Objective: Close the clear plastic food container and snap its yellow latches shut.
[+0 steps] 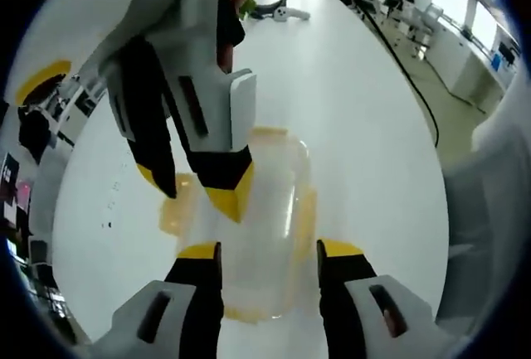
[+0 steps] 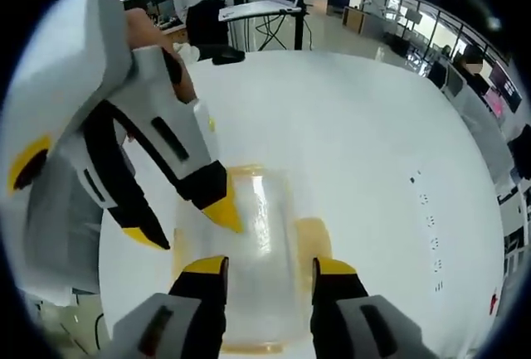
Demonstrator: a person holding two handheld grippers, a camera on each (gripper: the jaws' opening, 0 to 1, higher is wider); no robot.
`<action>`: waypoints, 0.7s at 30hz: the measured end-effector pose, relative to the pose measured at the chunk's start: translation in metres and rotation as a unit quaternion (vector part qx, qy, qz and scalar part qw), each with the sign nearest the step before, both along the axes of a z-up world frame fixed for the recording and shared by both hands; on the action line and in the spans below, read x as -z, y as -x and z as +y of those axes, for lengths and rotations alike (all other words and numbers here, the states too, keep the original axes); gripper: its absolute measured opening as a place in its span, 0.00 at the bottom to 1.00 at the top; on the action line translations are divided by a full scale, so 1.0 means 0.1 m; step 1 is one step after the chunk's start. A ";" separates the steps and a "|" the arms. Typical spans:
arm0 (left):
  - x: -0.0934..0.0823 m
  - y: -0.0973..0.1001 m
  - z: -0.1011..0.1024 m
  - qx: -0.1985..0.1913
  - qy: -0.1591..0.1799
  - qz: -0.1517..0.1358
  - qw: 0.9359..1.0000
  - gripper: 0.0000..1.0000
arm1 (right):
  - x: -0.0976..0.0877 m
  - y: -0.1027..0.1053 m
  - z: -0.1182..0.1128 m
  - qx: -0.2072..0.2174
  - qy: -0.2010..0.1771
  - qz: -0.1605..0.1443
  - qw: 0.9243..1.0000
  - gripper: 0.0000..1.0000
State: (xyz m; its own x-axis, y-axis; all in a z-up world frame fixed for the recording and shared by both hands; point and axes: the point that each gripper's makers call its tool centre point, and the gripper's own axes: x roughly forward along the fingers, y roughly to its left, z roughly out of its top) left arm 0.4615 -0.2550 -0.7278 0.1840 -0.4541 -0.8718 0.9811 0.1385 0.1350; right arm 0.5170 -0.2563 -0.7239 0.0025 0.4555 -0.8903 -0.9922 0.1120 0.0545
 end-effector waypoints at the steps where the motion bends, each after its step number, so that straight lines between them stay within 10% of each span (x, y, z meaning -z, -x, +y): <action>1: 0.01 0.00 0.00 0.002 -0.002 -0.004 1.000 0.44 | 0.01 0.00 0.00 0.001 0.000 0.002 1.000 0.40; 21: 0.07 -0.03 -0.04 0.022 -0.013 -0.066 0.997 0.46 | 0.09 0.03 0.04 -0.018 0.012 0.036 0.999 0.41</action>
State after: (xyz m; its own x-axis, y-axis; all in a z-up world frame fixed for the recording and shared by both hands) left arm 0.4645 -0.2588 -0.7352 0.2789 -0.4423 -0.8524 0.9594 0.0900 0.2672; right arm 0.5143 -0.2527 -0.7325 -0.0771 0.4320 -0.8986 -0.9893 0.0786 0.1227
